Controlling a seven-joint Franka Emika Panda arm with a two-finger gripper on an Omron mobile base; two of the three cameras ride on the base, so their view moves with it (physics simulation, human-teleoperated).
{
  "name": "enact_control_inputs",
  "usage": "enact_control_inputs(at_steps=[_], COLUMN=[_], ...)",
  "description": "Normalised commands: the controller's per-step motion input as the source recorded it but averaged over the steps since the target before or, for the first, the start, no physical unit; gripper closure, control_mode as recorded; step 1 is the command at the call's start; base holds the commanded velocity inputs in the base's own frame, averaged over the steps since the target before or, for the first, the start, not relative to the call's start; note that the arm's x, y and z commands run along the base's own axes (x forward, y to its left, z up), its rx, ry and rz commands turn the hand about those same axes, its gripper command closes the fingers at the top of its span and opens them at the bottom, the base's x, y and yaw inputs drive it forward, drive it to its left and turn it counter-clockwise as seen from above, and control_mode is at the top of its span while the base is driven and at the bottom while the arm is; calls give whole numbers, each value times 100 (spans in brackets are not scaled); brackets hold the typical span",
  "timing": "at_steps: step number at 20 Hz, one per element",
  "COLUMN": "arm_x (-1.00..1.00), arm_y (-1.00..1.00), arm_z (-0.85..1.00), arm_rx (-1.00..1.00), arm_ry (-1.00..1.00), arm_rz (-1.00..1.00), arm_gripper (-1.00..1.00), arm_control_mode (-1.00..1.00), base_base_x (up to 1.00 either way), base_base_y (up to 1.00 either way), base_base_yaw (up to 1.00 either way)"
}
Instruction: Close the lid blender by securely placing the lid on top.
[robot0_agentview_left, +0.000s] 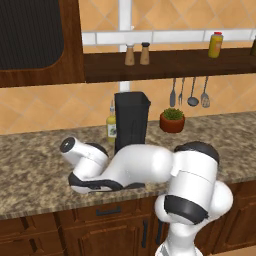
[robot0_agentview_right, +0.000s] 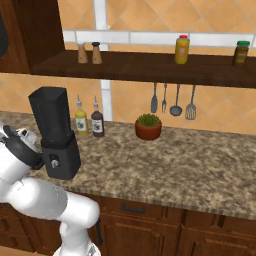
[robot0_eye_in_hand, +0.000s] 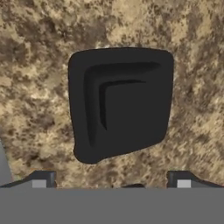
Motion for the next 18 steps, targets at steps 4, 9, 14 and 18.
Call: enact_control_inputs(at_steps=[4,9,14,18], arm_x=[31,29,12,16], arm_y=[23,23,21,7], arm_z=[-13,-14,-25,-29], arm_rx=[0,0,0,0], arm_ry=[0,0,0,0], arm_rz=[-7,-7,-3,0], arm_gripper=[-100,-100,-100,-100], arm_control_mode=[-100,-100,-100,-100], base_base_x=[0,0,0,0], base_base_y=[0,0,0,0], base_base_yaw=[0,0,0,0])
